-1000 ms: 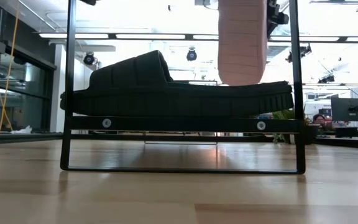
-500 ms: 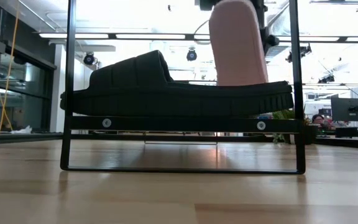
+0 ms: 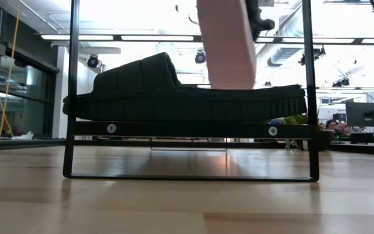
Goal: Pick and place slides into the shelf
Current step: Put the top pink slipper on the shelf
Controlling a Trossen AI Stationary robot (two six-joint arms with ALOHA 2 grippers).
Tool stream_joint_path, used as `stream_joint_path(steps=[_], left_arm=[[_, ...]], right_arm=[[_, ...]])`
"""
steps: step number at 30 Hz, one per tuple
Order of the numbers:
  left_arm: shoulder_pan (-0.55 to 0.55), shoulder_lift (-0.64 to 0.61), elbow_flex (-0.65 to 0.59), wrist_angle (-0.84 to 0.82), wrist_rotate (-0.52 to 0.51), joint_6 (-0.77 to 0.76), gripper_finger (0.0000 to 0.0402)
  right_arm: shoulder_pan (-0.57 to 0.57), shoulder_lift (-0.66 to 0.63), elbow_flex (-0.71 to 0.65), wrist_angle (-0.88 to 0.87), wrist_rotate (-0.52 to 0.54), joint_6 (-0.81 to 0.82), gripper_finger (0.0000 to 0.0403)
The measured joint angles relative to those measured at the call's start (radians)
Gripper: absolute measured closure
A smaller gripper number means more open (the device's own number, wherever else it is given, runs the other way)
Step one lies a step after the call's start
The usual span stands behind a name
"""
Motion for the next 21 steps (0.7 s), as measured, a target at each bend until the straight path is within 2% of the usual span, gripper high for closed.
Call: stream_joint_path(steps=[8, 15, 21], left_arm=[[0.000, 0.000, 0.000, -0.003, -0.047, -0.008, 0.0179], [0.000, 0.000, 0.011, 0.010, -0.047, -0.012, 0.0179], [0.000, 0.000, 0.017, 0.011, 0.007, -0.019, 0.0179]], right_arm=[[0.031, 0.077, 0.171, -0.002, 0.024, -0.021, 0.0403], [0.032, 0.151, 0.184, -0.002, 0.021, -0.054, 0.0403], [0.032, 0.189, 0.184, -0.002, 0.001, -0.069, 0.0403]])
